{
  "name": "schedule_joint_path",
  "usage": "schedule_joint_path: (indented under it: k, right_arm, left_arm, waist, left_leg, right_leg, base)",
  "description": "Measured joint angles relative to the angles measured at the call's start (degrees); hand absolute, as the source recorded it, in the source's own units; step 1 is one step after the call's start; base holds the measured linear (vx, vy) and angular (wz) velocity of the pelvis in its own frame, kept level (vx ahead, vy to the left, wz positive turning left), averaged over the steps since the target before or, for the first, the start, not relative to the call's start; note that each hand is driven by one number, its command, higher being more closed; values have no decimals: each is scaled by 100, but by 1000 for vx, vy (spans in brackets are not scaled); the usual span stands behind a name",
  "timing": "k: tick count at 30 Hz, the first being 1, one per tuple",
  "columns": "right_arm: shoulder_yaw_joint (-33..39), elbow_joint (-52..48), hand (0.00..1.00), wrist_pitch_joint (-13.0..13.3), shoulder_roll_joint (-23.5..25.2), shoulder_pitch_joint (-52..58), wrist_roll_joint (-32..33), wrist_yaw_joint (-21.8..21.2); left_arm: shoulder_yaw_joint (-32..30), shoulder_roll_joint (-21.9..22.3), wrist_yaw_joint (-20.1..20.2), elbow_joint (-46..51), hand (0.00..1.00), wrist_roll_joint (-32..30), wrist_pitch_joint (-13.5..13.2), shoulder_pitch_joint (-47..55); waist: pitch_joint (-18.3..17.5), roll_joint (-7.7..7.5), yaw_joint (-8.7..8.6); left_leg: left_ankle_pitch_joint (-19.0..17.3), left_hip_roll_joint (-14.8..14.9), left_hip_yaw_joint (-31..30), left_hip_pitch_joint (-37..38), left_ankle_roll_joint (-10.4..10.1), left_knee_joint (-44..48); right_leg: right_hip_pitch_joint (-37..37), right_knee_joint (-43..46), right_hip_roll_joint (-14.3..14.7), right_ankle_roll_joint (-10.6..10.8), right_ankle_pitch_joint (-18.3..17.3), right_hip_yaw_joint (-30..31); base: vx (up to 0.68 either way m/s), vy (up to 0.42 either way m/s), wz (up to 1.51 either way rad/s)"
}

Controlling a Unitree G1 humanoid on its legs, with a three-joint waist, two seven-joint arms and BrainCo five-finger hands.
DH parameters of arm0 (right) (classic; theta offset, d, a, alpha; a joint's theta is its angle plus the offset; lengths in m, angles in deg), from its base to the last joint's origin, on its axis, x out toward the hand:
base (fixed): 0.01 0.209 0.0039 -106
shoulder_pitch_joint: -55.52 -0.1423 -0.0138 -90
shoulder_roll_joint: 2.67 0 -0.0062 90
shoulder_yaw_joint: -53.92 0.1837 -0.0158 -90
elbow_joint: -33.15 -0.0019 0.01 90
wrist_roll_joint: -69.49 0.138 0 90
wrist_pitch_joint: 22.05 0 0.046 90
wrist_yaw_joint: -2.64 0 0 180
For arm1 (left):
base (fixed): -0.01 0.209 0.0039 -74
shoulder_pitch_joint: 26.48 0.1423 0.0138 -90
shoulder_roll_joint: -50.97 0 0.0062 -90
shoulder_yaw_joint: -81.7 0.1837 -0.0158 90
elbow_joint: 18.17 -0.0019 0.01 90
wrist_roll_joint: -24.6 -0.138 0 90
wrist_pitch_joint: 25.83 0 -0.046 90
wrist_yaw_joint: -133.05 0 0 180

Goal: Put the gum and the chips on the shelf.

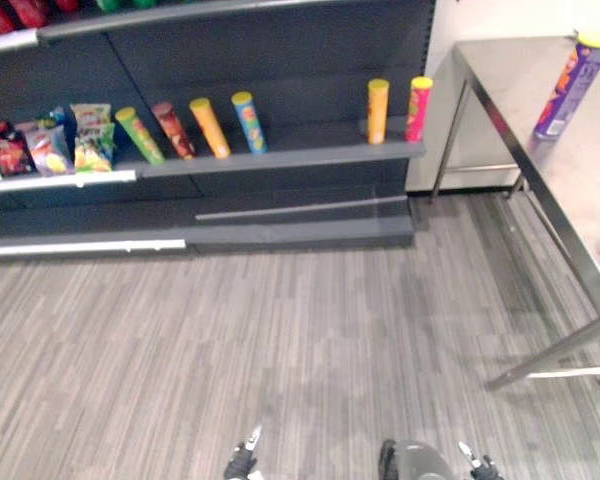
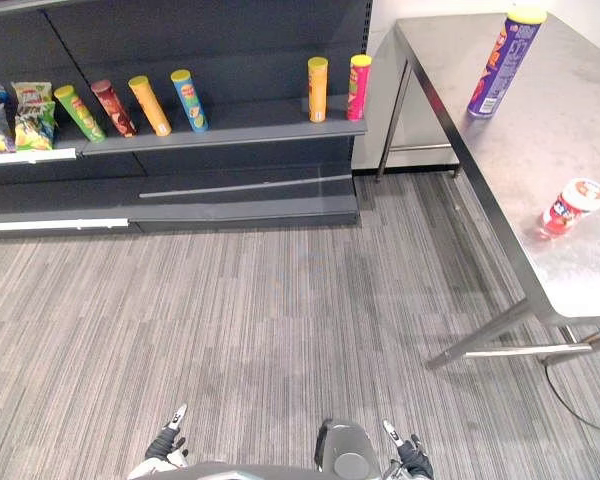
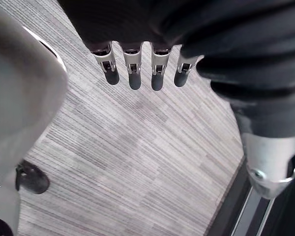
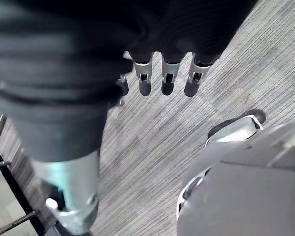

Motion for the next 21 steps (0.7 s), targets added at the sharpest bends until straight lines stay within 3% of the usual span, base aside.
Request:
schedule_joint_path:
  k: [1,2,4,6,7,9,11,13,14,15,16,19,21]
  right_arm:
    - [-2,-10,0,3,11,2,4,5]
    - [-2,-9,0,1,18,8,32,14]
    - [-14,-18,0,1,38,13,47,15]
    - [-12,-15,0,2,69,-20,53,20]
    - [-13,-17,0,4,75,-38,53,20]
    - [-171,-124,0,6,94,-69,45,25]
    - [-327,-184,0,27,71,-57,21,30]
    - [-459,-135,0,19,48,-50,-17,45]
    - [-451,-88,0,15,141,-37,-18,46]
    - [-431,11,0,15,254,-56,-16,12]
    - [-361,122,0,15,311,-80,-21,17]
    - [-217,356,0,2,311,-130,-29,18]
    - [-232,358,0,-2,311,-307,-44,-5]
  left_arm:
    - [3,-53,2,3,0,0,-1,8]
    - [30,-77,7,6,0,7,-6,14]
    - [68,-123,19,39,0,91,-7,16]
    - [185,-153,94,57,0,350,-63,31]
    - [252,-153,105,70,0,407,-72,37]
    - [339,-149,110,152,0,452,-133,88]
    - [333,-146,108,153,0,447,-158,124]
    - [295,-172,112,124,0,449,-171,149]
    - [272,-244,110,94,0,440,-177,184]
    - [287,-350,117,-43,0,436,-178,187]
    - [303,-421,113,-127,0,430,-167,140]
    - [665,-561,104,-287,0,433,-171,73]
    - [941,-627,112,-371,0,404,-162,58]
  waist:
    - [-5,9,9]
    - [-9,15,15]
    - [-5,-9,28]
    - [-7,-55,54]
    - [-5,-60,56]
    - [-13,-87,68]
    - [-21,-78,67]
    - [-181,-127,103]
    - [-329,-264,108]
    - [-486,-386,22]
    - [-560,-486,15]
    - [-685,-569,45]
    - [-711,-561,61]
  left_leg:
    - [33,57,10,-191,-16,459]
    - [-277,153,116,-559,68,1180]
    - [-801,174,346,-982,205,1592]
    - [-1391,112,804,-1526,391,1142]
    - [-1454,54,855,-1616,441,834]
    - [-1418,-199,863,-1635,587,-1094]
    - [-1118,-302,637,-1580,626,-2406]
    - [-574,-452,595,-1531,503,-2471]
    - [-781,-559,761,-1553,529,-2406]
    - [-1011,-661,785,-1670,556,-2235]
    - [-1153,-785,803,-1697,578,-2161]
    - [-1279,-992,919,-1611,651,-2173]
    - [-1436,-1074,1170,-1328,832,-2268]
  right_leg:
    - [113,-44,-2,-24,-41,4]
    - [338,-132,-10,-56,-96,26]
    - [636,-306,-49,-57,-195,45]
    - [931,-425,-204,40,-241,123]
    - [993,-446,-247,92,-267,177]
    - [1133,-466,-456,337,-404,474]
    - [1182,-451,-549,565,-537,739]
    - [1203,-542,-647,709,-633,1130]
    - [1235,-773,-707,695,-602,1399]
    - [1258,-981,-695,581,-382,1750]
    - [1261,-1083,-769,605,-147,1980]
    - [1260,-1173,-914,622,259,2174]
    - [1086,-827,-975,718,580,2564]
  base:
    - [291,-63,-3]
    - [239,-18,-4]
    - [197,37,-4]
    - [235,144,-15]
    - [197,202,-38]
    - [238,280,-56]
    - [246,336,-57]
    - [333,408,-71]
    - [462,395,-61]
    - [464,359,-25]
    - [374,298,-2]
    - [314,280,-4]
    - [326,196,-53]
